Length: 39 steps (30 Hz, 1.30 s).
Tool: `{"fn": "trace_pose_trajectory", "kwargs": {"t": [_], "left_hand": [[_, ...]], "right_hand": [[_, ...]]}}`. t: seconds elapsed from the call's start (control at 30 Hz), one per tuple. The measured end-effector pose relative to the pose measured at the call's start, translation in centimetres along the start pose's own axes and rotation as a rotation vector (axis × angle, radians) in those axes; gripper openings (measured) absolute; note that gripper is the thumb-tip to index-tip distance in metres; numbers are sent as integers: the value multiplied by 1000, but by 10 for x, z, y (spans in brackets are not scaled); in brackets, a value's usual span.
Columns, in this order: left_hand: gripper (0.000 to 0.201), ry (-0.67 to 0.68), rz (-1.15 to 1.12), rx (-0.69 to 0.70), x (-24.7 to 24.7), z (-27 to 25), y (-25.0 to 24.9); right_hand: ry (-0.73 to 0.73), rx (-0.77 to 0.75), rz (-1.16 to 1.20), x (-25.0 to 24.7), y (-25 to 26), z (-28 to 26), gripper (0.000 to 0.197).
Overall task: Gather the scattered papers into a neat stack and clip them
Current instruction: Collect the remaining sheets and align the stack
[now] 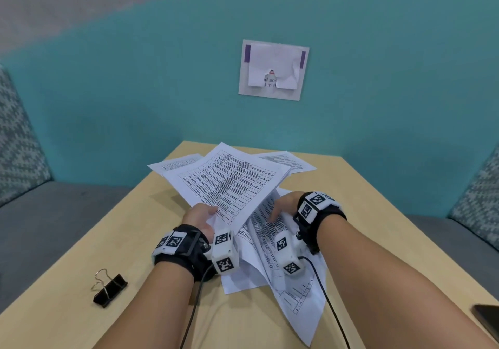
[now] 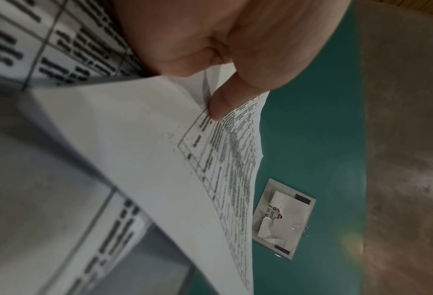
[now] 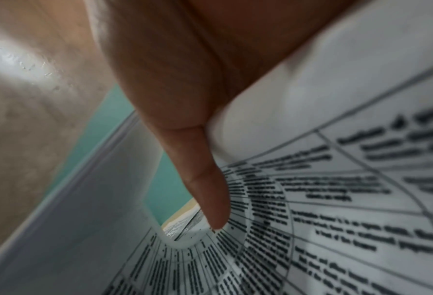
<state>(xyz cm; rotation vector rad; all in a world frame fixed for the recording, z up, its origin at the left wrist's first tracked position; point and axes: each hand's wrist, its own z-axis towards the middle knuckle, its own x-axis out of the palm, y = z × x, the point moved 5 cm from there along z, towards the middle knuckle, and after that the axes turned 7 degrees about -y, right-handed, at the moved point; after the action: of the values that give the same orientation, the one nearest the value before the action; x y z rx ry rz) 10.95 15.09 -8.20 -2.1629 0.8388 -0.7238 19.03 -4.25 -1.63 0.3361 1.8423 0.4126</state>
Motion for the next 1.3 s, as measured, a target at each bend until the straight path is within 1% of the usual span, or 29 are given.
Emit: {"fn": "trace_pose_trajectory", "kwargs": {"t": [0.07, 0.13, 0.2, 0.27, 0.43, 0.53, 0.6, 0.67, 0.7, 0.77, 0.8, 0.87, 0.9, 0.93, 0.97, 1.0, 1.1, 1.13, 1.17, 1.2, 1.23, 1.27, 1.3], "left_hand": [[65, -1, 38, 0, 3, -5, 1], [66, 4, 51, -3, 5, -7, 2], [66, 12, 42, 1, 6, -9, 3], [68, 16, 34, -4, 5, -9, 5], [62, -1, 58, 19, 4, -13, 4], [63, 18, 60, 10, 4, -11, 4], [66, 31, 36, 2, 4, -7, 3], [66, 27, 59, 10, 3, -8, 3], [66, 34, 69, 18, 2, -9, 2], [74, 64, 71, 31, 2, -8, 1], [80, 82, 56, 22, 1, -7, 2], [87, 88, 1, 19, -1, 11, 4], [92, 57, -9, 45, -5, 41, 6], [97, 34, -25, 56, -8, 68, 7], [97, 43, -43, 57, -8, 76, 6], [90, 62, -64, 59, -8, 72, 3], [52, 50, -63, 56, -7, 22, 0], [47, 50, -65, 44, -7, 21, 4], [51, 39, -78, 27, -9, 28, 6], [59, 16, -89, 19, -9, 34, 7], [64, 22, -82, 7, -8, 37, 7], [64, 30, -75, 6, -6, 35, 6], [56, 24, -54, 22, -4, 23, 3]], "right_hand": [[-26, -39, -25, -3, 1, -2, 55], [-27, -33, -22, -3, -3, -4, 52], [30, -36, -23, 3, -7, 0, 52], [54, -42, -27, 8, -8, 3, 54], [71, -74, -40, 13, -3, 5, 53], [88, -89, -10, 13, 1, 8, 53], [74, -114, -29, 7, 5, 8, 53], [60, -104, -70, 3, 3, 10, 49], [47, -75, -89, 2, -1, 13, 50], [41, 1, -66, 4, -10, 19, 57], [40, 7, -67, 5, -13, 18, 59], [28, -12, -191, 2, -20, 11, 53], [12, -4, -214, 0, -26, 12, 48], [-25, 21, -178, -4, -33, 12, 43], [-54, 51, -164, -8, -41, 14, 40], [-74, 79, -168, -11, -50, 16, 39], [-155, 106, -188, -33, -75, 6, 49], [-188, 108, -187, -41, -84, 6, 50], [-235, 118, -137, -48, -93, 6, 43], [-280, 145, -57, -56, -101, 8, 28], [-347, 188, 50, -62, -109, 8, 13], [-435, 258, 152, -69, -120, 9, 7], [-523, 296, 263, -77, -129, 10, 8]]}}
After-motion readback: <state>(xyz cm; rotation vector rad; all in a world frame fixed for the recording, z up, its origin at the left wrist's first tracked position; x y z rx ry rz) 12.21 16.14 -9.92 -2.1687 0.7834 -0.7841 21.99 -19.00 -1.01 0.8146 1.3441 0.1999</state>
